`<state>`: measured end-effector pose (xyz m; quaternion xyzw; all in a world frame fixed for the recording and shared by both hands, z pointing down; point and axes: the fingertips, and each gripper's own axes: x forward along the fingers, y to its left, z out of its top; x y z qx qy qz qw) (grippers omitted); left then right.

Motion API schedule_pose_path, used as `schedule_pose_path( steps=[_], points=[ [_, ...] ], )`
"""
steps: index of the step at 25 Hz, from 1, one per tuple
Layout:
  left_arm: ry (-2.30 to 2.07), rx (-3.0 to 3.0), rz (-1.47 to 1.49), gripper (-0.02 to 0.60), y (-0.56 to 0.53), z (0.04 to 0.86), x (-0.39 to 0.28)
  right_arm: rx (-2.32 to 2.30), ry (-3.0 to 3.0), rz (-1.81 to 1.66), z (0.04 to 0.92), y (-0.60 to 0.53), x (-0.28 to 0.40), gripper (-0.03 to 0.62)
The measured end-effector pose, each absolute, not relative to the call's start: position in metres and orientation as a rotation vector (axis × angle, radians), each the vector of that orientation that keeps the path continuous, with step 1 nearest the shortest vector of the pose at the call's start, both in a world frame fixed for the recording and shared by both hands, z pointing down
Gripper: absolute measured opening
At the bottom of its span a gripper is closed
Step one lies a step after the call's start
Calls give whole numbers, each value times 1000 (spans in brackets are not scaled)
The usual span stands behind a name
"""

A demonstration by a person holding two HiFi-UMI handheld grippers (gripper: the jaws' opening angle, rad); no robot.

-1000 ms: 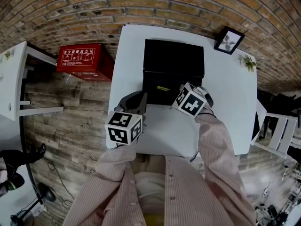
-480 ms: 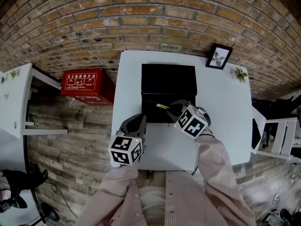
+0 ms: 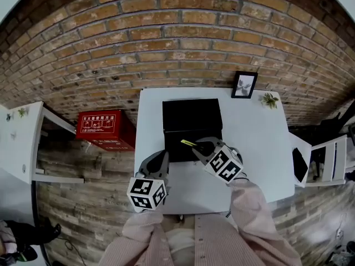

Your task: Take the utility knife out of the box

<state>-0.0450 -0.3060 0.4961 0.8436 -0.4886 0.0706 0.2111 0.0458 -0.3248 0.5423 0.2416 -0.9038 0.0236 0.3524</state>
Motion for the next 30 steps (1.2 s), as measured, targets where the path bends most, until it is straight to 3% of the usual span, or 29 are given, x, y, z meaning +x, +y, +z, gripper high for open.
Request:
schedule_pose_path(
  steps=[30],
  points=[
    [-1524, 2592, 61, -8, -304, 373, -63, 1298, -2808, 104, 384, -314, 100, 54]
  ],
)
